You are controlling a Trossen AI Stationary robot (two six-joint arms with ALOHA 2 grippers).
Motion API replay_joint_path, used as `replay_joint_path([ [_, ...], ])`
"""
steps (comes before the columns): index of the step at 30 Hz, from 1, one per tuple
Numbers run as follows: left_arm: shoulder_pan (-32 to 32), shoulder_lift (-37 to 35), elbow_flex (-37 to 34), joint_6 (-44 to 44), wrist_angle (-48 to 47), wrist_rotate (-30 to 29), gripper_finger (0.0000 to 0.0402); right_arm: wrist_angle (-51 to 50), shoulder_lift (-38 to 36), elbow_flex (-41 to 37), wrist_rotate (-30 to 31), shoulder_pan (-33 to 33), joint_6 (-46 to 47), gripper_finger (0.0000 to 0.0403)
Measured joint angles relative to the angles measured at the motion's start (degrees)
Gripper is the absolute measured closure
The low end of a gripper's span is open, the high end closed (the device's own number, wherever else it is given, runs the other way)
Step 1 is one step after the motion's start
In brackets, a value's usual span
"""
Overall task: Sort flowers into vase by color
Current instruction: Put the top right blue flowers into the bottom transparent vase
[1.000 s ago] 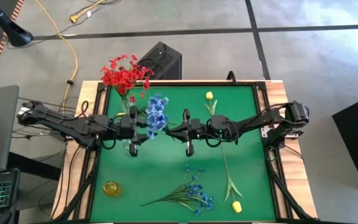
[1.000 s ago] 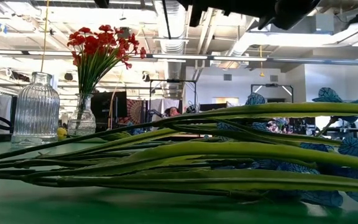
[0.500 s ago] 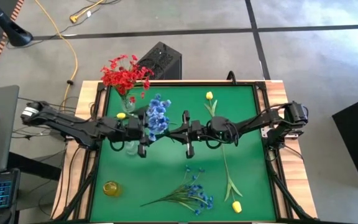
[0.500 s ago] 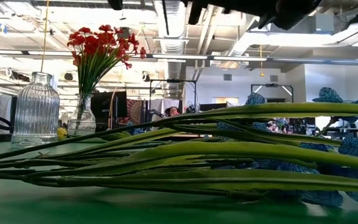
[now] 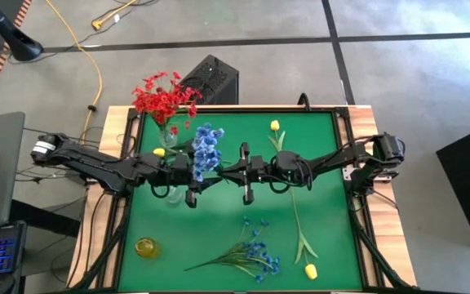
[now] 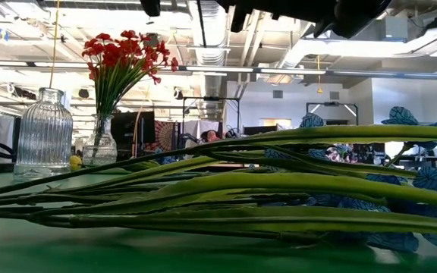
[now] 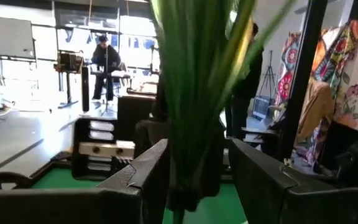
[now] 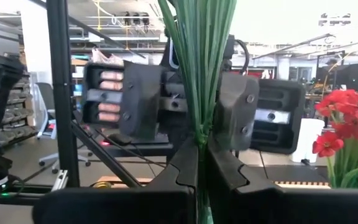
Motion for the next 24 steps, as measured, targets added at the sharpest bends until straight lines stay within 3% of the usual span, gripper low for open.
replay_joint_path([
  [11, 0.2, 1.1, 0.0, 0.8, 3.0, 0.0, 0.0258, -0.1, 0.0, 0.0, 1.2, 0.0, 0.0, 0.0364],
  [19, 0.3, 0.9, 0.0, 0.8, 2.4, -0.3, 0.0342, -0.1, 0.0, 0.0, 1.1, 0.0, -0.3, 0.0361],
  [24, 0.4, 0.8, 0.0, 1.0, 2.4, -0.8, 0.0392, -0.1, 0.0, 0.0, 1.0, 0.0, -0.3, 0.0335],
])
